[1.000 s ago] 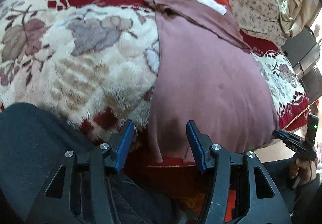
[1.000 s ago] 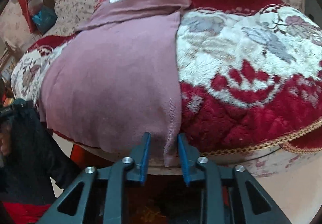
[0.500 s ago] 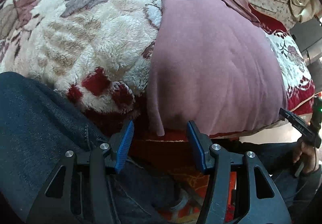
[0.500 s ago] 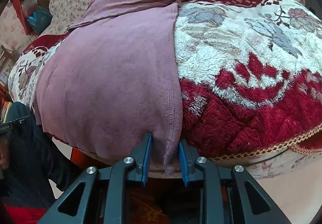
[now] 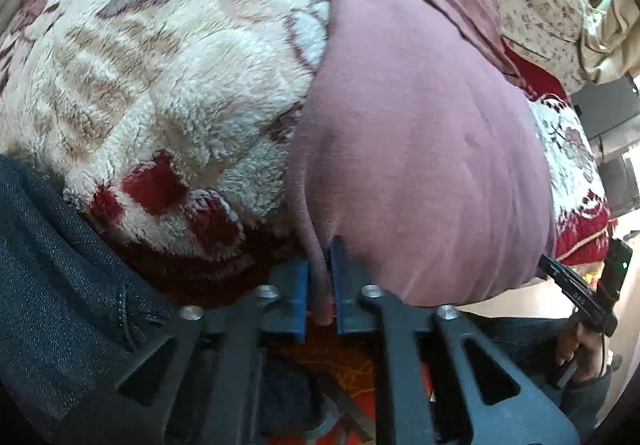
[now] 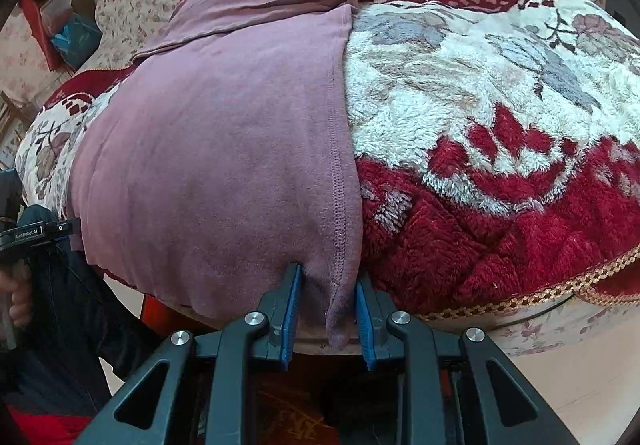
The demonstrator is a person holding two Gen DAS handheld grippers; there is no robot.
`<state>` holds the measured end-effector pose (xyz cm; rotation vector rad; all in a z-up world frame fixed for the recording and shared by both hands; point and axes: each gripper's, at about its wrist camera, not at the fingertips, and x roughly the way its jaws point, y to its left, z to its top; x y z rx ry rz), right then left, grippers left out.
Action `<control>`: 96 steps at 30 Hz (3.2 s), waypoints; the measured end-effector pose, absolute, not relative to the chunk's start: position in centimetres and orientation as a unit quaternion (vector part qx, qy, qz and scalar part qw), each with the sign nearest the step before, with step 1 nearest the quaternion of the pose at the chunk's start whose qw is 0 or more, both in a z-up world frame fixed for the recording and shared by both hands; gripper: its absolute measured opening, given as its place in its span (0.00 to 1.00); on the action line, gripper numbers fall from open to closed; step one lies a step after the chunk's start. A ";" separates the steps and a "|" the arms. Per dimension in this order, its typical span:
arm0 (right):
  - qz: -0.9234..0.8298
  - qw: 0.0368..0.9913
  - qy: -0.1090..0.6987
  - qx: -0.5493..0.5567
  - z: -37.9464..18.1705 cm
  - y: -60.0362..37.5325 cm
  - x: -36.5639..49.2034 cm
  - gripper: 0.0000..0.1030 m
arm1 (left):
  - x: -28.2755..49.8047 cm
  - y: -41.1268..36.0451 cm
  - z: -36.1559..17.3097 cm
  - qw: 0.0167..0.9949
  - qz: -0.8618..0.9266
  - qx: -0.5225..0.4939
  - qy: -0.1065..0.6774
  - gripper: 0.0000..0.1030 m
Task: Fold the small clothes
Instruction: 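Grasp the shirt hem with both tools, then lift the hem with both tools and fold it toward the collar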
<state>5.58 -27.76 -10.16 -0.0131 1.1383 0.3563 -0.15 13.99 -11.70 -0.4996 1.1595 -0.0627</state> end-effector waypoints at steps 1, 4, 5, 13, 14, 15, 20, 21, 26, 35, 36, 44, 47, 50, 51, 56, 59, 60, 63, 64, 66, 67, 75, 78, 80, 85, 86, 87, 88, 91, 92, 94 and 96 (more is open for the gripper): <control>0.167 0.827 0.537 -0.006 -10.1 -27.7 5.6 0.24 | -0.2 14.0 -11.6 0.808 -0.031 -0.235 0.539 0.06; 0.167 0.830 0.532 -0.005 -9.6 -27.7 5.5 0.23 | -0.5 14.5 -11.7 0.806 -0.034 -0.253 0.534 0.05; 0.167 0.833 0.527 -0.002 -9.3 -27.8 5.4 0.23 | -0.8 14.7 -11.5 0.806 -0.034 -0.256 0.532 0.05; 0.201 0.848 0.486 0.072 -6.6 -29.5 5.1 0.03 | -2.0 14.2 -7.1 0.836 -0.080 -0.255 0.479 0.05; 0.206 0.852 0.475 0.071 -6.0 -29.5 4.9 0.03 | -1.8 14.1 -6.7 0.841 -0.084 -0.251 0.472 0.05; 0.213 0.857 0.463 0.073 -5.5 -29.4 4.8 0.03 | -1.7 14.0 -6.5 0.842 -0.086 -0.247 0.471 0.05; 0.221 0.873 0.430 0.066 -3.1 -29.5 4.8 0.03 | -1.4 14.4 -5.1 0.847 -0.104 -0.257 0.453 0.05; 0.223 0.878 0.418 0.068 -2.6 -29.7 4.8 0.03 | -1.5 14.4 -4.5 0.851 -0.110 -0.261 0.443 0.05; 0.241 0.889 0.375 0.107 0.3 -30.1 5.8 0.03 | 0.2 15.5 -0.9 0.855 -0.142 -0.313 0.388 0.05; 0.220 0.903 0.344 0.131 6.3 -29.0 15.4 0.03 | 9.0 18.8 5.3 0.868 -0.094 -0.335 0.354 0.05; 0.213 0.904 0.343 0.139 6.7 -28.9 16.9 0.03 | 9.8 19.1 5.7 0.869 -0.088 -0.338 0.351 0.05; 0.177 0.912 0.339 0.149 5.8 -26.6 25.9 0.03 | 18.9 20.6 4.5 0.877 -0.041 -0.338 0.338 0.05; 0.159 0.910 0.346 0.164 4.7 -26.0 29.5 0.03 | 23.0 20.4 3.8 0.884 -0.031 -0.321 0.337 0.05; 0.141 0.909 0.353 0.173 3.7 -25.8 32.4 0.03 | 27.4 20.2 2.8 0.888 -0.023 -0.312 0.336 0.05; 0.132 0.908 0.356 0.177 3.2 -25.7 33.8 0.03 | 29.1 20.2 2.3 0.887 -0.021 -0.314 0.338 0.05; 0.112 0.899 0.378 0.190 0.3 -25.5 39.1 0.03 | 33.5 20.5 -0.1 0.889 0.002 -0.313 0.335 0.05; 0.108 0.893 0.393 0.192 -1.8 -24.8 41.2 0.03 | 34.2 20.4 -2.2 0.884 0.016 -0.319 0.342 0.05; 0.105 0.893 0.394 0.188 -2.2 -24.6 41.6 0.03 | 34.4 20.3 -2.8 0.885 0.017 -0.313 0.344 0.05; 0.108 0.899 0.385 0.181 -2.7 -24.3 42.5 0.03 | 34.5 20.6 -3.3 0.883 0.013 -0.320 0.344 0.05; 0.108 0.901 0.380 0.178 -2.5 -24.3 42.4 0.03 | 34.2 20.8 -3.2 0.882 0.006 -0.326 0.339 0.05; 0.110 0.900 0.380 0.180 -2.2 -24.4 42.2 0.03 | 33.5 20.8 -2.7 0.885 0.000 -0.325 0.333 0.05; 0.117 0.902 0.374 0.180 -1.6 -24.5 41.7 0.03 | 33.0 20.8 -2.3 0.885 -0.005 -0.328 0.330 0.05; 0.167 0.911 0.338 0.169 4.5 -25.3 33.1 0.03 | 24.0 19.7 3.6 0.893 -0.059 -0.322 0.309 0.05; 0.192 0.914 0.318 0.165 7.1 -26.4 26.5 0.03 | 18.0 19.5 7.5 0.901 -0.096 -0.310 0.287 0.05; 0.210 0.910 0.315 0.167 8.3 -27.7 21.0 0.03 | 13.2 19.5 9.9 0.907 -0.116 -0.300 0.271 0.05; 0.240 0.902 0.316 0.170 9.7 -30.6 10.6 0.03 | 4.2 18.9 9.5 0.893 -0.134 -0.315 0.291 0.05; 0.242 0.900 0.318 0.174 9.6 -31.0 9.6 0.03 | 2.9 18.6 8.6 0.886 -0.138 -0.324 0.302 0.05; 0.246 0.896 0.324 0.178 9.4 -31.3 8.6 0.03 | 2.1 18.3 7.8 0.880 -0.138 -0.330 0.312 0.05; 0.244 0.893 0.334 0.179 9.0 -31.5 7.6 0.03 | 1.7 18.0 6.9 0.873 -0.139 -0.337 0.322 0.05; 0.242 0.890 0.344 0.177 8.2 -31.4 7.2 0.03 | 1.9 17.7 5.5 0.867 -0.131 -0.345 0.335 0.05; 0.240 0.888 0.348 0.182 7.8 -31.3 7.6 0.03 | 2.5 17.8 5.3 0.869 -0.127 -0.342 0.334 0.05; 0.237 0.887 0.354 0.179 7.2 -30.8 9.0 0.03 | 4.1 17.9 5.1 0.876 -0.101 -0.327 0.339 0.05; 0.230 0.885 0.363 0.179 6.6 -30.0 11.6 0.03 | 6.3 18.1 4.6 0.883 -0.076 -0.307 0.345 0.05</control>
